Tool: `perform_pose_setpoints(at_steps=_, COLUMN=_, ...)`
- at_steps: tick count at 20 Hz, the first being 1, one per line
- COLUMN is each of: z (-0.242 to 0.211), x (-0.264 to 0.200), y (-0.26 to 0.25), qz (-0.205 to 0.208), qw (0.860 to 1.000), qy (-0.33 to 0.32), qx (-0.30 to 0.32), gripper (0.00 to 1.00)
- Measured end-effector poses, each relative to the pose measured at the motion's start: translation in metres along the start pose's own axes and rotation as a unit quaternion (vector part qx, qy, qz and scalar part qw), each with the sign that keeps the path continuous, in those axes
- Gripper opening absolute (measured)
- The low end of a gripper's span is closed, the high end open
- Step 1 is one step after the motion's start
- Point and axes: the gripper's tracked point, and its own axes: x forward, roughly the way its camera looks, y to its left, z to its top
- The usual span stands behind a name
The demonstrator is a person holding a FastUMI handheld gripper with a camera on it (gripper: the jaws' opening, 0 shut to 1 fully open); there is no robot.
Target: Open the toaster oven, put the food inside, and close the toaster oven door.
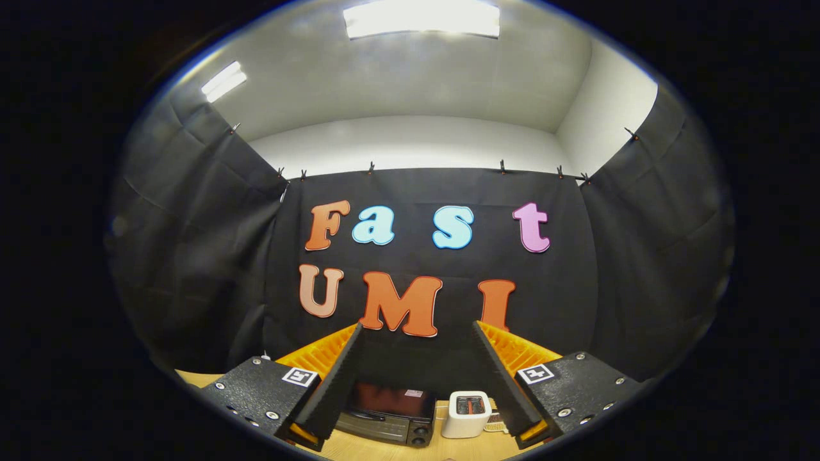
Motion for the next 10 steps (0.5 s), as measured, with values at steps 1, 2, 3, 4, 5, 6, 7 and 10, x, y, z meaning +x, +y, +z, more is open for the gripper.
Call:
perform_pose_setpoints(at_steps=1, z=0.0, x=0.0, y=-0.001, qz=-0.001, qw=1.0, qy=0.0, qx=-0.002, gripper=0.97)
perform_pose_setpoints(at_steps=2, z=0.0, x=0.001, y=-0.002, qz=-0.003, qw=1.0, qy=-0.001, qx=-0.002, gripper=0.97)
perform_pose_setpoints(at_steps=3, z=0.0, x=0.002, y=-0.001, qz=-0.004, qw=1.0, qy=0.0, qx=0.0, gripper=0.97)
perform_pose_setpoints(at_steps=4, z=-0.002, x=0.003, y=0.001, qz=-0.003, qw=1.0, qy=0.001, qx=0.004, gripper=0.97)
perform_pose_setpoints(at_steps=5, z=-0.002, x=0.006, y=0.003, qz=0.001, qw=1.0, qy=0.001, qx=0.01, gripper=0.97)
perform_pose_setpoints(at_steps=6, z=-0.002, x=0.007, y=0.006, qz=0.004, qw=1.0, qy=0.001, qx=0.017, gripper=0.97)
perform_pose_setpoints(at_steps=7, z=-0.005, x=0.008, y=0.008, qz=0.006, qw=1.0, qy=0.001, qx=0.022, gripper=0.97)
perform_pose_setpoints(at_steps=10, z=-0.022, x=0.014, y=0.01, qz=0.004, qw=1.0, qy=0.01, qx=0.02, gripper=0.97)
